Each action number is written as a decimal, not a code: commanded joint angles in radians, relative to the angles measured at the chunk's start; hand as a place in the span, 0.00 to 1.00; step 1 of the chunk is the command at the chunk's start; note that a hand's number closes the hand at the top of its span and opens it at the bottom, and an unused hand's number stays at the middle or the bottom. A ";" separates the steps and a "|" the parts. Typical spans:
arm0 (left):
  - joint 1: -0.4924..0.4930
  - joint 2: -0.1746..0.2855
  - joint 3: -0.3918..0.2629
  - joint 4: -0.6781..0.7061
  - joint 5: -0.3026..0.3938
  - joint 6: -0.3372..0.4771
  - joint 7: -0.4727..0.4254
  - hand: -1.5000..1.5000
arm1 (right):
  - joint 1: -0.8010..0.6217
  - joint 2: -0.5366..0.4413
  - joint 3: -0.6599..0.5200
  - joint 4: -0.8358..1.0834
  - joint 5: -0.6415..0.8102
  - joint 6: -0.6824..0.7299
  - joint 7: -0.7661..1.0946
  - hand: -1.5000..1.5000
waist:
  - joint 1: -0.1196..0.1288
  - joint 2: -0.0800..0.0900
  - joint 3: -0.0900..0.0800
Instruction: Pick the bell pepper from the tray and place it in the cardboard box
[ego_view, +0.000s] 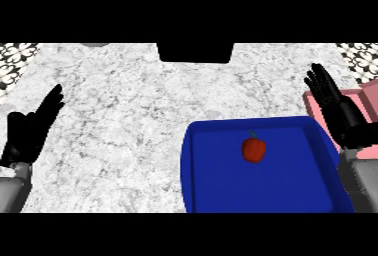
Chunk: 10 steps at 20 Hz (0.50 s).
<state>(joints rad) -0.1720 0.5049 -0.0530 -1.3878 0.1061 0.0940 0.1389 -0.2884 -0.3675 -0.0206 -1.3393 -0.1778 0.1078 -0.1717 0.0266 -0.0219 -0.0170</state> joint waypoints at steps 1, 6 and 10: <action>0.029 -0.015 0.005 -0.065 -0.003 -0.008 -0.043 0.50 | 0.060 0.015 0.007 -0.157 0.049 -0.092 0.038 0.00 | -0.032 0.016 0.016; -0.046 0.010 -0.046 -0.138 -0.023 -0.088 -0.182 0.50 | -0.048 -0.136 -0.142 -0.292 0.155 -0.292 0.170 0.00 | -0.102 -0.015 0.009; 0.028 -0.044 -0.101 -0.159 -0.031 -0.100 -0.232 0.50 | 0.181 -0.197 -0.046 -0.432 0.363 -0.345 0.335 0.00 | -0.088 0.002 0.013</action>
<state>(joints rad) -0.1815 0.4860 -0.1143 -1.5077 0.0919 0.0107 -0.0261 -0.2264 -0.5369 -0.0783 -1.6177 0.0765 -0.1505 0.0649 -0.0582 -0.0234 -0.0087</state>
